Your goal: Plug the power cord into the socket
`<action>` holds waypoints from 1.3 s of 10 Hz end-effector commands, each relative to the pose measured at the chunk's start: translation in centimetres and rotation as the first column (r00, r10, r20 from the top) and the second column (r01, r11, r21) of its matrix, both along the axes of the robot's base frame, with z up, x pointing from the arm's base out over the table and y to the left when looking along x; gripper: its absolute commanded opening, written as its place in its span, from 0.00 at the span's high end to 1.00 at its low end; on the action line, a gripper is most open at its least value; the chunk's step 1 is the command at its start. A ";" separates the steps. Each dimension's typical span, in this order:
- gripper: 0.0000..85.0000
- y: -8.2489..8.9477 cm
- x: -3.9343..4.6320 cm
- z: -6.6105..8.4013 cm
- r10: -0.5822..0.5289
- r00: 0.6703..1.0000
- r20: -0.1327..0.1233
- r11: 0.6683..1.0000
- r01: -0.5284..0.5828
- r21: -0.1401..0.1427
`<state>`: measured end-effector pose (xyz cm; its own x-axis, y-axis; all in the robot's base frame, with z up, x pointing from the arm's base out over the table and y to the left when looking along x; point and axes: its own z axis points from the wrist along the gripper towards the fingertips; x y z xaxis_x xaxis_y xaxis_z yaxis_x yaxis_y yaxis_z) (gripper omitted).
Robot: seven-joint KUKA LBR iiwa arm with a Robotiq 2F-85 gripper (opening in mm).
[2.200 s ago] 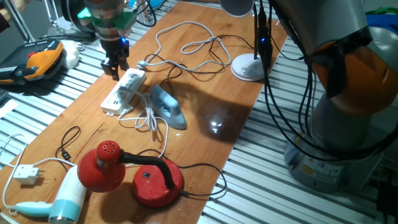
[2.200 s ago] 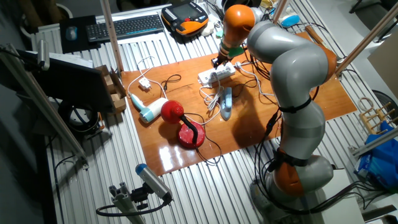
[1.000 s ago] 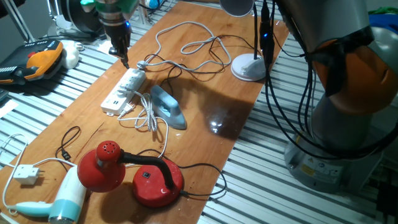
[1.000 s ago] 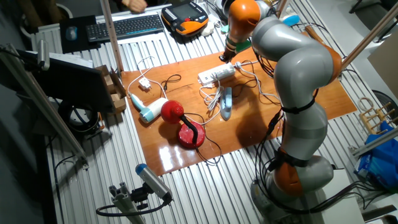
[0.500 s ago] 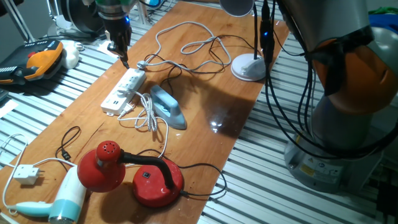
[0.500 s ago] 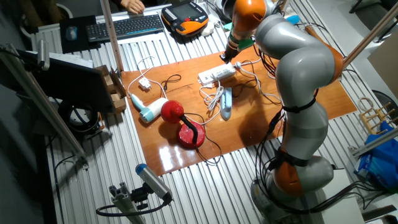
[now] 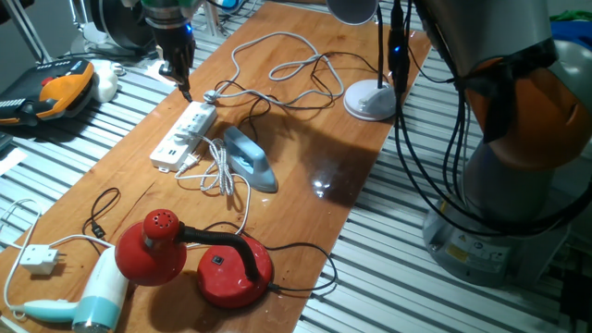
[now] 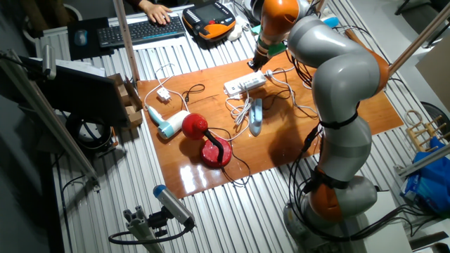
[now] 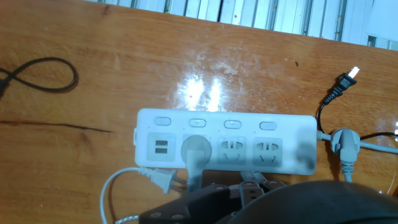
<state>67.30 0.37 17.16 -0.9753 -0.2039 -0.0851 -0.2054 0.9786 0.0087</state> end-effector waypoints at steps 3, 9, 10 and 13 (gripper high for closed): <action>1.00 0.1 0.12 -0.1 0.002 1.000 0.003 1.000 -0.002 -0.008; 1.00 0.2 0.34 -0.1 0.005 1.000 0.005 1.000 -0.005 -0.015; 1.00 0.2 0.42 -0.1 0.006 1.000 0.006 1.000 -0.006 -0.016; 1.00 0.1 0.56 -0.2 0.006 1.000 0.008 1.000 -0.006 -0.016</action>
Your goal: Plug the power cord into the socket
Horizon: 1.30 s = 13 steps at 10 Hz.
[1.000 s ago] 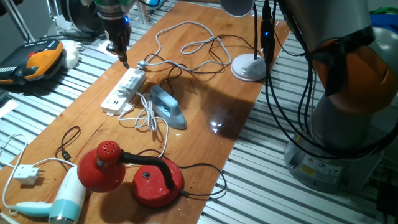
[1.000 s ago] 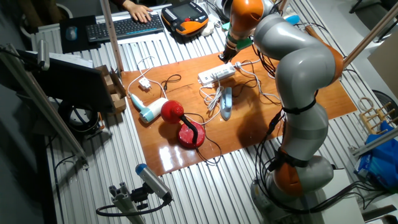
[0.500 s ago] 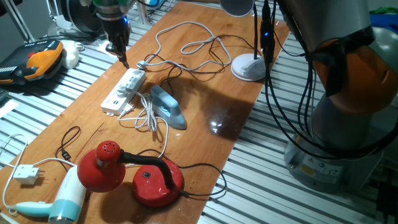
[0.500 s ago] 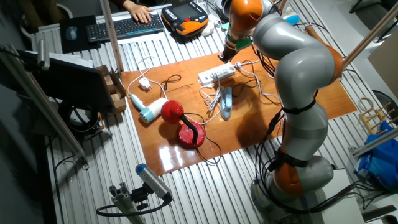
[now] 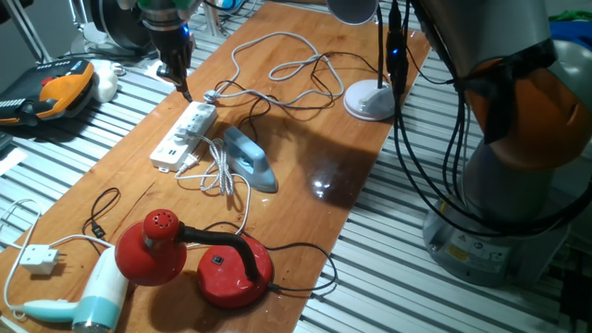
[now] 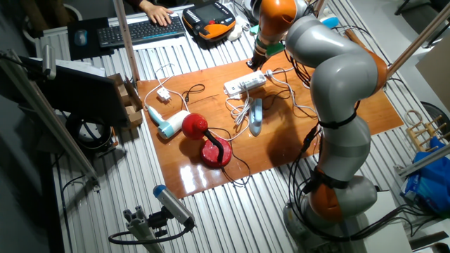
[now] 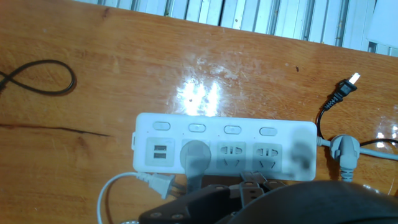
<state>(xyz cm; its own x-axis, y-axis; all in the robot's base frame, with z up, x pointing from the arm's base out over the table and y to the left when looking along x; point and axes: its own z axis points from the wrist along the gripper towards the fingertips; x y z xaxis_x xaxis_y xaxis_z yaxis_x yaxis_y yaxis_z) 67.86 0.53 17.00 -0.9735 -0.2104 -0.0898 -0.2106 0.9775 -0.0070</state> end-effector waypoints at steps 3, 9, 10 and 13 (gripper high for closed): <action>1.00 0.0 -0.02 0.0 -0.012 1.000 0.007 1.000 0.012 0.005; 1.00 0.1 -0.01 0.2 -0.025 1.000 0.009 1.000 0.025 0.008; 1.00 0.1 -0.01 0.2 -0.028 1.000 0.009 1.000 0.028 0.011; 1.00 0.1 0.05 0.1 -0.045 0.999 0.011 0.999 0.045 0.025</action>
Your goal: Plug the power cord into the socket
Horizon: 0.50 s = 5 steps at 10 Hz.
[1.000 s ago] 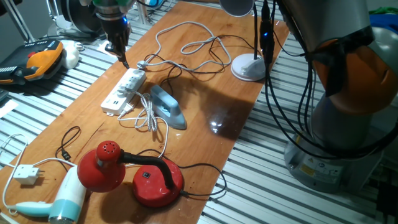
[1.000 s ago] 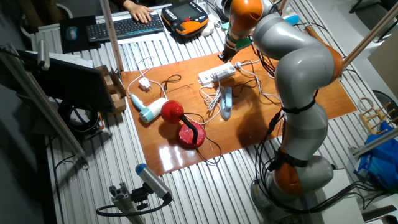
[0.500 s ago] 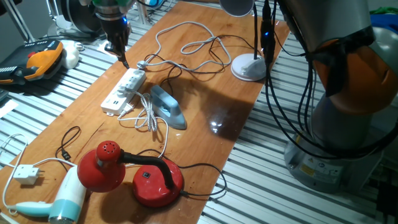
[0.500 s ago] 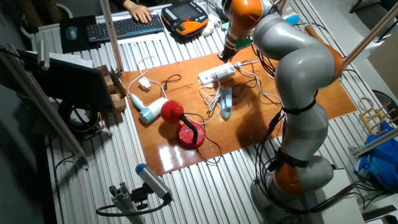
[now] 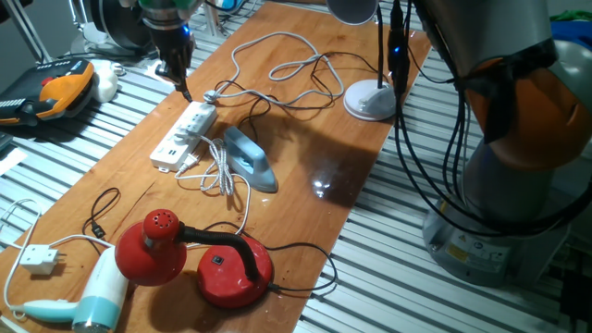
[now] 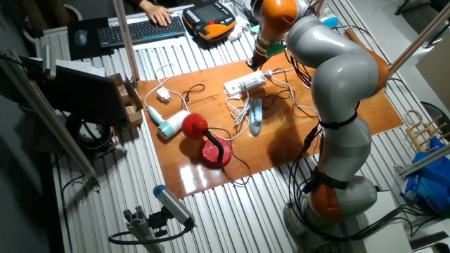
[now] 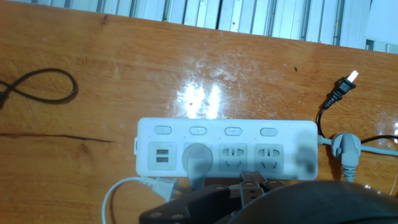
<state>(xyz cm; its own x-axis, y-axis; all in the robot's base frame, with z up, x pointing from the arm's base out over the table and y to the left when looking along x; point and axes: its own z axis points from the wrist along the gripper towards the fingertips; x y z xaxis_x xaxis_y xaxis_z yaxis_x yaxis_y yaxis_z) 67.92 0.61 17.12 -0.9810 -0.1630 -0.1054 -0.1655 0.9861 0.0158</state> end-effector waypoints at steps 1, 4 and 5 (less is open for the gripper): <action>1.00 0.0 0.04 -0.1 -0.001 1.000 0.000 1.000 0.001 -0.001; 1.00 0.2 0.17 -0.4 -0.012 1.000 0.001 1.000 0.012 0.014; 1.00 0.2 0.13 -0.4 -0.036 0.999 -0.013 0.997 0.037 0.061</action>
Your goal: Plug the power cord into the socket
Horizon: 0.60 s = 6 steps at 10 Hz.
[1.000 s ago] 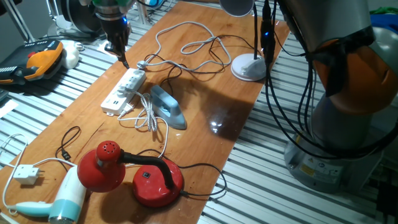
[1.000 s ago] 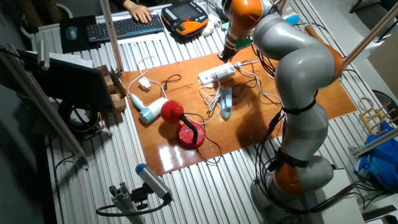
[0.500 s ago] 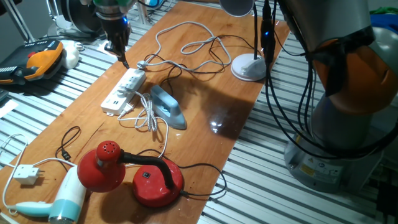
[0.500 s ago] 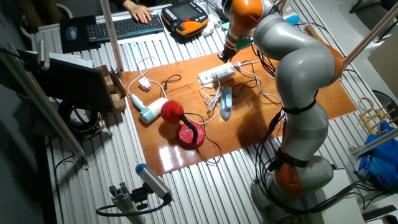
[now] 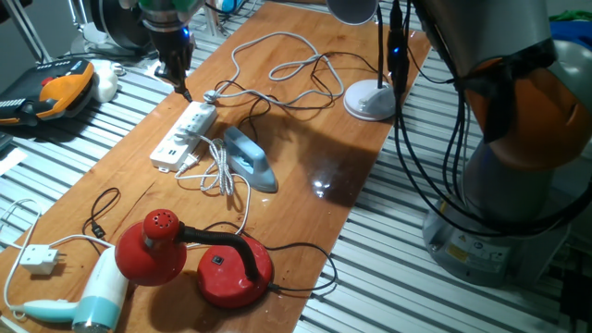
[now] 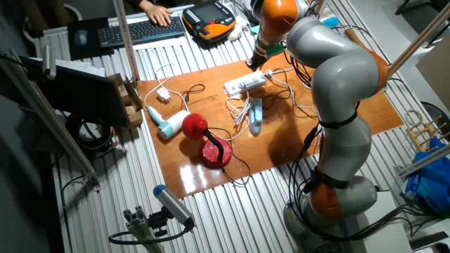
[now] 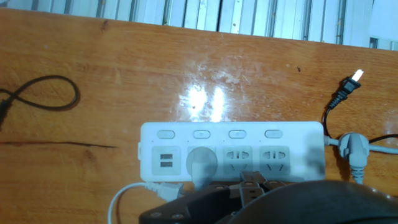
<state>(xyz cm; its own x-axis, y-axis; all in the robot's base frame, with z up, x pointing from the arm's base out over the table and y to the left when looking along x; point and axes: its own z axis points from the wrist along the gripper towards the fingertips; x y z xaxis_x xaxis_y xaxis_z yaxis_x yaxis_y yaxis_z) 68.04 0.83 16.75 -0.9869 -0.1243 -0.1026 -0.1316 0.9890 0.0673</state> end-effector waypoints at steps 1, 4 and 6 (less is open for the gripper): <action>1.00 0.0 0.00 0.1 0.010 1.000 0.006 1.000 -0.010 -0.012; 1.00 0.0 -0.28 0.5 0.027 0.999 -0.047 0.996 -0.031 -0.083; 1.00 -0.1 -0.68 0.6 0.021 0.998 -0.059 0.998 -0.025 -0.064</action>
<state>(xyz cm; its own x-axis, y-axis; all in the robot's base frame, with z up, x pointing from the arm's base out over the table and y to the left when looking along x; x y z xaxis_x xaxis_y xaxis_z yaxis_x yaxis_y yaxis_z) 67.36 0.67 17.35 -0.9878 -0.1508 -0.0400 -0.1513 0.9884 0.0097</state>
